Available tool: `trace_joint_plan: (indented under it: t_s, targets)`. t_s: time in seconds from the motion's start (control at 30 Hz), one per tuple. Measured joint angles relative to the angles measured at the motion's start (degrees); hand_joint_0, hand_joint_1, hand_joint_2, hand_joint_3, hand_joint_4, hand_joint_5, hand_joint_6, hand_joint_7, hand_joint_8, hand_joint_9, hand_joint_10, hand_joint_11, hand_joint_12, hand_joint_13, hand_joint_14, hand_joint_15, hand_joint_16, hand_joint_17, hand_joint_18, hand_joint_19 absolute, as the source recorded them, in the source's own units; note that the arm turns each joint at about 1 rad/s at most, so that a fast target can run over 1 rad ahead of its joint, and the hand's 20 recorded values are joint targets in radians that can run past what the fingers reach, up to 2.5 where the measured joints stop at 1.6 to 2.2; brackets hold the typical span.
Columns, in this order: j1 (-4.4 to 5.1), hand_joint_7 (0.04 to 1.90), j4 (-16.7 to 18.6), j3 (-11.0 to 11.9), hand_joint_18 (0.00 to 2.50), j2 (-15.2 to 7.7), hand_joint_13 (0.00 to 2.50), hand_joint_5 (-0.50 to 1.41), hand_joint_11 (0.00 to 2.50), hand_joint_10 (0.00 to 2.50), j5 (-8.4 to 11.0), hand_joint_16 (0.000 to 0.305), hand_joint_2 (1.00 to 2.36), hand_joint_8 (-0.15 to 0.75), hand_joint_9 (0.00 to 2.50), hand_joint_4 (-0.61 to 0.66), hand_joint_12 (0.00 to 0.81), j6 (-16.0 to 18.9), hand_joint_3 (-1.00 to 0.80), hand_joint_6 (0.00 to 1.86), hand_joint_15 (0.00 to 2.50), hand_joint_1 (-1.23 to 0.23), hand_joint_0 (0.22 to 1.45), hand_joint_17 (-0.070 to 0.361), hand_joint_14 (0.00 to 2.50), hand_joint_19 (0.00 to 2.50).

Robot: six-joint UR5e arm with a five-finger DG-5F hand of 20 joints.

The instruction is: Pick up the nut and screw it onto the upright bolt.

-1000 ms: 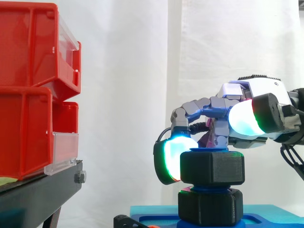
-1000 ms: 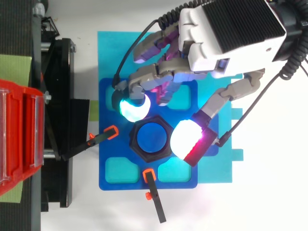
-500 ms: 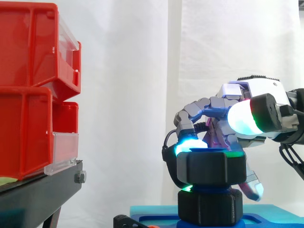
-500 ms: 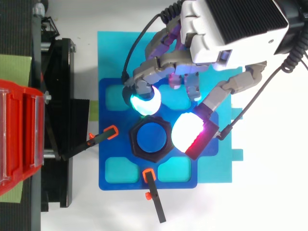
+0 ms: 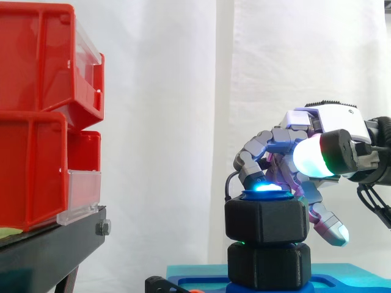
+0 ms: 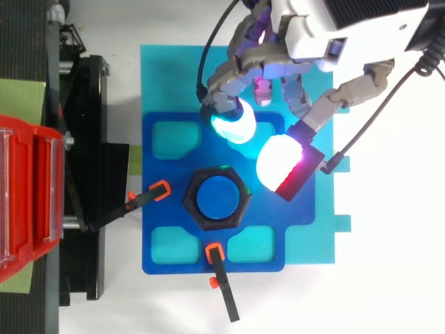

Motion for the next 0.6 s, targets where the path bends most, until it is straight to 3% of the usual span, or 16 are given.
trace_joint_plan:
  t_s: [0.13, 0.17, 0.23, 0.33, 0.5, 0.57, 0.6]
  targets:
    - [-0.37, 1.50, 0.07, 0.41, 0.75, 0.02, 1.06, 0.02, 0.34, 0.01, -0.66, 0.017, 1.00, 0.226, 1.59, 0.15, 0.228, 0.06, -0.50, 0.54, 0.07, -0.35, 0.50, 0.038, 0.00, 0.00]
    - [-0.44, 1.49, 0.06, 0.68, 0.74, 0.02, 1.05, 0.00, 0.34, 0.01, -0.85, 0.017, 1.00, 0.225, 1.57, 0.18, 0.229, 0.09, -0.50, 0.50, 0.07, -0.34, 0.50, 0.039, 0.00, 0.00]
    - [-0.58, 1.22, 0.00, 1.39, 0.66, 0.01, 0.96, -0.05, 0.28, 0.01, -1.31, 0.022, 1.00, 0.240, 1.42, 0.21, 0.246, 0.15, -0.50, 0.50, 0.06, -0.34, 0.49, 0.051, 0.00, 0.02]
    - [-0.73, 1.01, -0.04, 2.73, 0.62, 0.01, 0.91, -0.09, 0.21, 0.01, -2.01, 0.027, 1.00, 0.228, 1.28, 0.22, 0.255, 0.21, -0.50, 0.50, 0.06, -0.35, 0.49, 0.060, 0.00, 0.04]
    - [-0.71, 0.80, 0.29, 4.11, 0.55, 0.01, 0.83, -0.11, 0.00, 0.00, -2.47, 0.029, 1.00, 0.205, 1.15, 0.18, 0.242, 0.24, -0.50, 0.50, 0.02, -0.35, 0.49, 0.065, 0.00, 0.04]
    - [-0.48, 0.71, 0.56, 4.26, 0.39, -0.02, 0.70, -0.13, 0.00, 0.00, -2.42, 0.029, 1.00, 0.191, 0.93, 0.16, 0.242, 0.24, -0.50, 0.50, 0.00, -0.35, 0.49, 0.065, 0.00, 0.00]
    - [-0.30, 0.68, 0.60, 4.27, 0.14, -0.05, 0.53, -0.14, 0.00, 0.00, -2.37, 0.027, 1.00, 0.196, 0.77, 0.15, 0.261, 0.23, -0.50, 0.50, 0.00, -0.35, 0.48, 0.061, 0.00, 0.00]
